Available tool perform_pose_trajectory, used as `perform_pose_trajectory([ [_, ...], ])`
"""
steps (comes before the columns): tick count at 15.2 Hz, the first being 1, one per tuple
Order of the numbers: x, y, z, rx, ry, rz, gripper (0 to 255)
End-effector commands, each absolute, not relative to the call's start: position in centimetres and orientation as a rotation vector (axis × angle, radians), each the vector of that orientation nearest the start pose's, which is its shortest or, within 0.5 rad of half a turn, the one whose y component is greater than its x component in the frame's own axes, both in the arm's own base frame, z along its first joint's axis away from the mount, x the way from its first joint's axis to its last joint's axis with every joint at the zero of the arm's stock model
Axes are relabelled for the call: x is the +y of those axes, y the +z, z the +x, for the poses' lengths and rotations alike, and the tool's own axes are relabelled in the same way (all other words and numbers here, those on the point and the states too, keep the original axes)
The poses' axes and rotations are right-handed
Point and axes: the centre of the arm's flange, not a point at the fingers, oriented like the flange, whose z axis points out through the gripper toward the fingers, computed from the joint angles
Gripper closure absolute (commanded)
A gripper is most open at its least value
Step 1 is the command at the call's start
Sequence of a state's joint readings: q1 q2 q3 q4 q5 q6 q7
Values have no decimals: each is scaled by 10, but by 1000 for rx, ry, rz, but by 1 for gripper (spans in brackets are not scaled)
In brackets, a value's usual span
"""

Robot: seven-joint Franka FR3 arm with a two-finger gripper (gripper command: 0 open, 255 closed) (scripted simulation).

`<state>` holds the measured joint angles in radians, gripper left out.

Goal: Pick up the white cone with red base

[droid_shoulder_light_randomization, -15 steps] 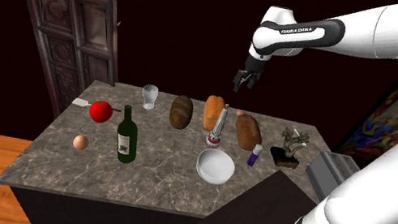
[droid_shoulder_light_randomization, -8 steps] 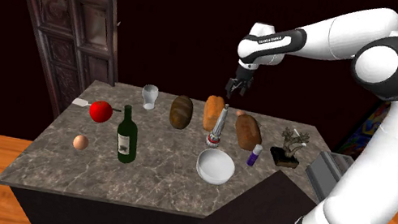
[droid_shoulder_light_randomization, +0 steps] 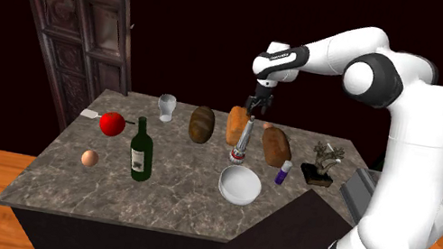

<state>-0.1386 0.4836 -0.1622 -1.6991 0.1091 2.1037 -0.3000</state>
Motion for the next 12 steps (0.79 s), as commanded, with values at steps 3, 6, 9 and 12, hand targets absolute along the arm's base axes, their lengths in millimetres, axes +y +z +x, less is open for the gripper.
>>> perform_pose_trajectory([
  [3, -184, 287, 643, 74, 106, -3100, 0],
  [6, -184, 271, 643, 74, 106, -3100, 0],
  [9, -184, 263, 643, 74, 106, -3100, 0],
  [12, -185, 263, 643, 74, 106, -3100, 255],
])
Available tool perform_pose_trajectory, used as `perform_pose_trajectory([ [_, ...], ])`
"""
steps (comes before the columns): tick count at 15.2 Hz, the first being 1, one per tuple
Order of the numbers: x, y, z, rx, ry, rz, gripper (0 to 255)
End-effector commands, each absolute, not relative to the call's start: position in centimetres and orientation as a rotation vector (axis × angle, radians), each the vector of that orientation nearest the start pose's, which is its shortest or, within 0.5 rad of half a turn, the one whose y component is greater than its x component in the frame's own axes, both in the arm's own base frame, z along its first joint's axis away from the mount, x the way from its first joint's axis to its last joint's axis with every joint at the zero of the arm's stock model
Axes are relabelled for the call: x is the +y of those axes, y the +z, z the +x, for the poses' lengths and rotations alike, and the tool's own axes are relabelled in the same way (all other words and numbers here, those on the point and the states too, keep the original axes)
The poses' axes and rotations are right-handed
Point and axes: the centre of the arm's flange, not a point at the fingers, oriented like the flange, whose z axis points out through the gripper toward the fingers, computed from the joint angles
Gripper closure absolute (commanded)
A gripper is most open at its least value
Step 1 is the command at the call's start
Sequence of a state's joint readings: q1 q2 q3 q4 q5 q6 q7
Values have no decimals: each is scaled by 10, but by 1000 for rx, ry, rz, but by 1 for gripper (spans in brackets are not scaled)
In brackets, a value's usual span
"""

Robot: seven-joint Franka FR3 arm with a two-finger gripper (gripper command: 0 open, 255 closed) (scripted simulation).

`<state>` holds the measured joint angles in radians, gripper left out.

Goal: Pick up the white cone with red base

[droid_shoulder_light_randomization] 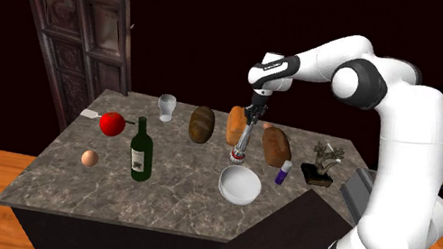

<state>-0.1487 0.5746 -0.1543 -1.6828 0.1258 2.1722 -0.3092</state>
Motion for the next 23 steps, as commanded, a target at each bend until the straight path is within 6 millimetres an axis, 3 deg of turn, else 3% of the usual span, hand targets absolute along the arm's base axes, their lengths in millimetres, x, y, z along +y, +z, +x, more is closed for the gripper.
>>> perform_pose_trajectory([
  [1, -185, 263, 643, 74, 106, -3100, 255],
  [7, -184, 263, 643, 74, 106, -3100, 255],
  [23, -184, 343, 643, 74, 106, -3100, 255],
])
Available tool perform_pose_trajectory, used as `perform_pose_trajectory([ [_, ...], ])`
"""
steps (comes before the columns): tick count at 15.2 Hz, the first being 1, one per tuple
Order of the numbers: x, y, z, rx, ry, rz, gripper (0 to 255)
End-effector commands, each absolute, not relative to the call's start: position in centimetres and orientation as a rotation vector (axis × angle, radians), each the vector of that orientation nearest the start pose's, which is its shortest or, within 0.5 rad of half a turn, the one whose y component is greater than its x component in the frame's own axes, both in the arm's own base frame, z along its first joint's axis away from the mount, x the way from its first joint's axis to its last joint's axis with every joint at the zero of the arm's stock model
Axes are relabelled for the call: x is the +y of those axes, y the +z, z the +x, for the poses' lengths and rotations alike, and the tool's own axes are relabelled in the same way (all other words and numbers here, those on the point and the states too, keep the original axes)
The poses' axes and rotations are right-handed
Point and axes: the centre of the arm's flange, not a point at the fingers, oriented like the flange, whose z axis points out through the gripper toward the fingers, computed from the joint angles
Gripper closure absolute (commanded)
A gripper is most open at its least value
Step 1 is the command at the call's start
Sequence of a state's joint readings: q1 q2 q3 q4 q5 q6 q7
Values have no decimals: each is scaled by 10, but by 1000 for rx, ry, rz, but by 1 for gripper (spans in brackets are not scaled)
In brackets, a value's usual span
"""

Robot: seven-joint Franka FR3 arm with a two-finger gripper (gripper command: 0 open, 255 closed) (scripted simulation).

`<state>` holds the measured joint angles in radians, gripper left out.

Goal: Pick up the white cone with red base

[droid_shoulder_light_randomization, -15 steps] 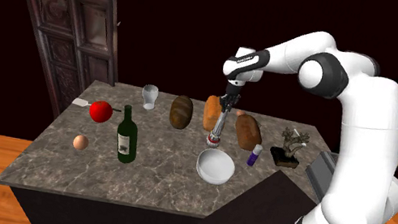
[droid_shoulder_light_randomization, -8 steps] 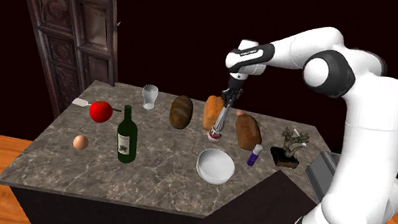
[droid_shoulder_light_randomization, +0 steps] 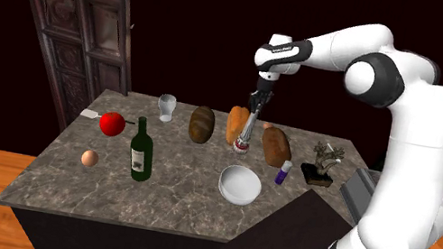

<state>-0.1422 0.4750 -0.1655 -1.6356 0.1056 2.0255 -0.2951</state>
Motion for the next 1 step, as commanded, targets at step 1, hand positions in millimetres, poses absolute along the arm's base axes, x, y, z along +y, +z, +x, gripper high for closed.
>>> perform_pose_trajectory([
  [1, -184, 343, 643, 74, 106, -3100, 255],
])
